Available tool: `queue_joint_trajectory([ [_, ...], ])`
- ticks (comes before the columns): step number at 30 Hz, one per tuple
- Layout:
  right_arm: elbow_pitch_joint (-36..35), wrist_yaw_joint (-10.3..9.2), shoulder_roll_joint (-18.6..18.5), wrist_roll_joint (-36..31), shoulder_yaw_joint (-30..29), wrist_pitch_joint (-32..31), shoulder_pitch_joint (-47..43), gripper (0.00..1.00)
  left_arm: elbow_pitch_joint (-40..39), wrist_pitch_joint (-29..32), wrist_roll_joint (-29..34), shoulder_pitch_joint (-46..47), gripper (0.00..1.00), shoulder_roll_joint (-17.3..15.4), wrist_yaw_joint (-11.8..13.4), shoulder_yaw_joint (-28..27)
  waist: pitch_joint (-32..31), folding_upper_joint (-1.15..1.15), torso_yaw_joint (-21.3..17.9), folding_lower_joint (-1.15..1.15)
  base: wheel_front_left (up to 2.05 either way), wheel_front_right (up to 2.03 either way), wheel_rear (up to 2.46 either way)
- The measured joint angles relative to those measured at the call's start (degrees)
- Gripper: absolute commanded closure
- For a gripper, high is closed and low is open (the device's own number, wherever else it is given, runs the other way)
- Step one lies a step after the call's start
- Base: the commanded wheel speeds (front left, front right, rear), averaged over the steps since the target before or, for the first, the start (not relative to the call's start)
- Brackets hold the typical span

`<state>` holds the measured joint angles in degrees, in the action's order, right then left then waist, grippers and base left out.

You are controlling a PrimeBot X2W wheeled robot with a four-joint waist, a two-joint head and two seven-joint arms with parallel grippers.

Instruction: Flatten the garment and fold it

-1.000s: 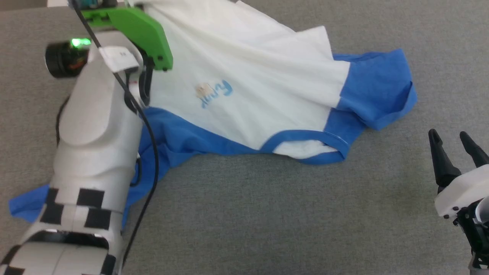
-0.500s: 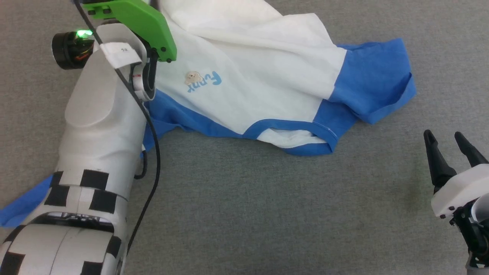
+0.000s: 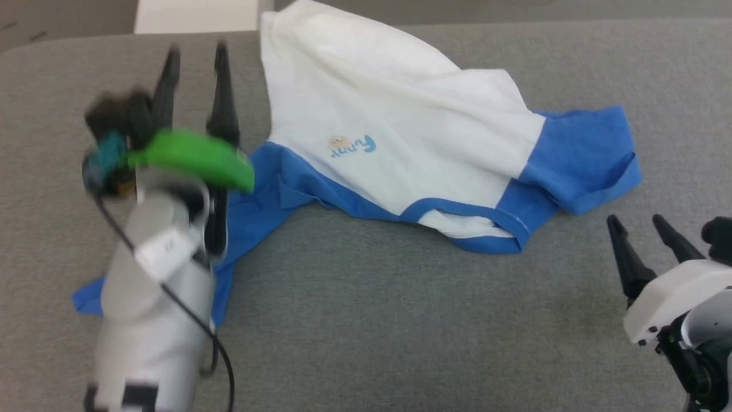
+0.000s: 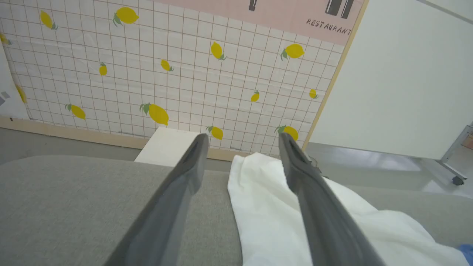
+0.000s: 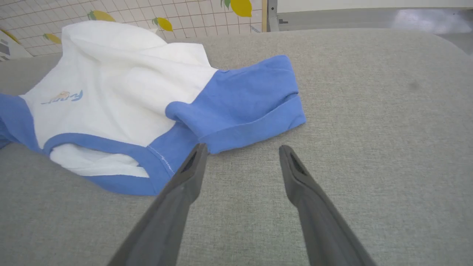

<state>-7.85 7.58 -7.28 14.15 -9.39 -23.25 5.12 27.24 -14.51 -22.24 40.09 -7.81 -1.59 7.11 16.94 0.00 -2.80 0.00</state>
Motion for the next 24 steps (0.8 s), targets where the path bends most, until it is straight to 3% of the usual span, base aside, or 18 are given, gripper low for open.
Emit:
queue_joint_trajectory([
  [5,0.19,0.00,-1.63,-0.19,5.36,-1.54,-0.48,0.00,-8.05,-0.05,-0.45,-15.22,0.00,0.21,3.66,-2.34,-2.58,0.00,2.22,0.00,0.00,0.00,0.00],
  [10,2.76,0.00,-4.33,-0.37,17.39,-4.97,1.65,0.00,-15.70,0.54,-2.30,-26.92,0.00,1.14,7.00,-4.35,-4.61,0.00,3.81,0.00,0.00,0.00,0.00],
  [15,7.20,0.02,-6.44,-2.07,25.55,-8.06,7.51,0.00,-20.64,1.79,-3.75,-30.83,0.00,1.98,8.28,-4.58,-4.36,0.00,5.04,0.00,0.00,0.00,0.00],
  [24,18.03,0.02,-6.75,-4.12,33.08,-10.79,17.17,0.00,-24.09,3.16,-3.85,-30.93,0.00,2.02,8.96,-3.22,-1.89,0.00,7.21,0.00,0.00,0.00,0.00],
])
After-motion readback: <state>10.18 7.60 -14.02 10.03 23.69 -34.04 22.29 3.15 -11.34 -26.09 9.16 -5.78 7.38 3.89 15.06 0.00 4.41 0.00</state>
